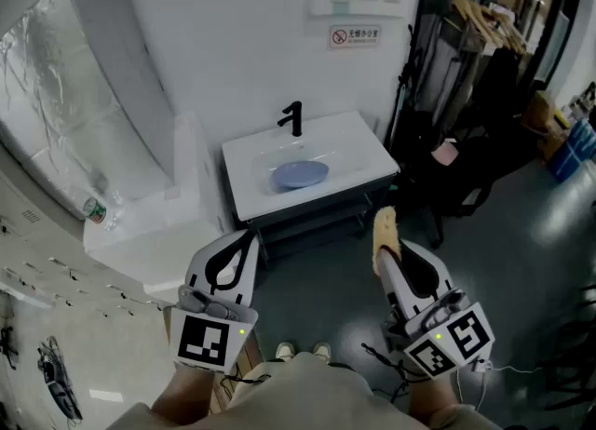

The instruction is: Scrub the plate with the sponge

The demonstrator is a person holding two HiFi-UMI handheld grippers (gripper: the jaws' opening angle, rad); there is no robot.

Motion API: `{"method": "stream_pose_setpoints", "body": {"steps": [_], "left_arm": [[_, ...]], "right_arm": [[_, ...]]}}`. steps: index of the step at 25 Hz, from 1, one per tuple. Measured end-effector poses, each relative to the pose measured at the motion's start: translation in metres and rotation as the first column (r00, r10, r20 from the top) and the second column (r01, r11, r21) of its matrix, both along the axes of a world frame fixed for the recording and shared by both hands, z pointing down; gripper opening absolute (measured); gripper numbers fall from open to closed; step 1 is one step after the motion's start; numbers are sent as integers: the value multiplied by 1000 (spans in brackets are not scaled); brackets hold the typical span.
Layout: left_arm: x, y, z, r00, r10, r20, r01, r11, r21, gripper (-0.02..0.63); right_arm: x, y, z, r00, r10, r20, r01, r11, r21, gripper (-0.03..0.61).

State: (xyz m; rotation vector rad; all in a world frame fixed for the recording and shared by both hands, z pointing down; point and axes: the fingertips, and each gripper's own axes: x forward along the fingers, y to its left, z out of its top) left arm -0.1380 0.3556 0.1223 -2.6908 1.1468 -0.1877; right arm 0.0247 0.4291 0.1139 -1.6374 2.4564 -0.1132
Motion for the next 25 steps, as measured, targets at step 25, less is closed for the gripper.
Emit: {"method": "stream_pose_setpoints", "body": {"steps": [25], "left_arm": [[43, 0, 27, 998, -56, -4, 56, 997, -53, 6]], "right_arm": [[38, -13, 48, 995, -98, -34, 95, 992, -78, 71]]}}
